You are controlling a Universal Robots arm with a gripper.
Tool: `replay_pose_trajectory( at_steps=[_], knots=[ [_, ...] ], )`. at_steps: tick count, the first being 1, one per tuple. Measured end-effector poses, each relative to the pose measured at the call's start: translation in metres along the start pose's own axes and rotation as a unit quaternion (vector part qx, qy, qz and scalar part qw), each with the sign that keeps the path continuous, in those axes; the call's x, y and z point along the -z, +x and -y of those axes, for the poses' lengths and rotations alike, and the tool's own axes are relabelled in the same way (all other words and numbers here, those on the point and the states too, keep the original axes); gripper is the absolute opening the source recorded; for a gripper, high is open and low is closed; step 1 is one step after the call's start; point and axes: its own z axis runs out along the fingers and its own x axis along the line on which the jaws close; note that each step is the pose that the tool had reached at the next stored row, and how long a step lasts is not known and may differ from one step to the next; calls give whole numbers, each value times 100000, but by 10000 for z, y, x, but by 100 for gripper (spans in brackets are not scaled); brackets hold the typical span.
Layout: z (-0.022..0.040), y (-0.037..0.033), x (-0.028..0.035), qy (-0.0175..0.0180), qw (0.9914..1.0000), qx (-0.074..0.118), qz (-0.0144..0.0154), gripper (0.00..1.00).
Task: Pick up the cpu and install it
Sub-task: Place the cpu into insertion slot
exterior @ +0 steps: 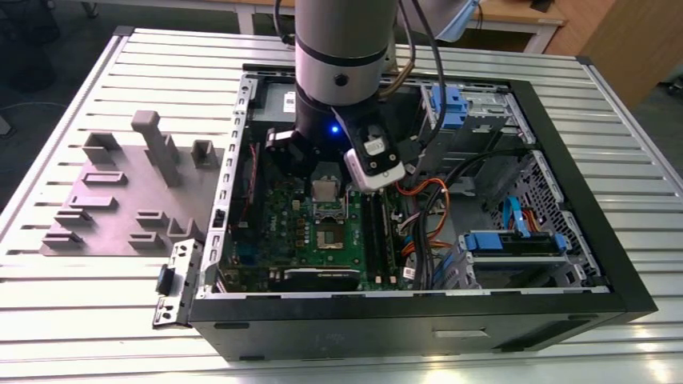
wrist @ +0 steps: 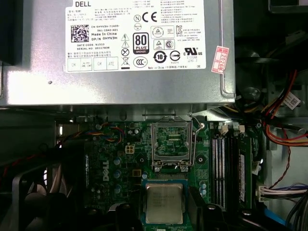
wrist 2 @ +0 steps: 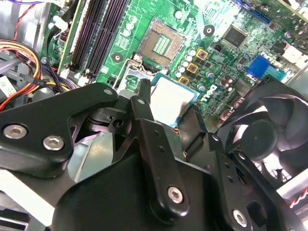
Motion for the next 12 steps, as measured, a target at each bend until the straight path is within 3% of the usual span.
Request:
replay_pose_trajectory(
  at_steps=[12],
  knots=[
    [12, -1, -43, -8, 100000, -2, -3, 47]
  ],
)
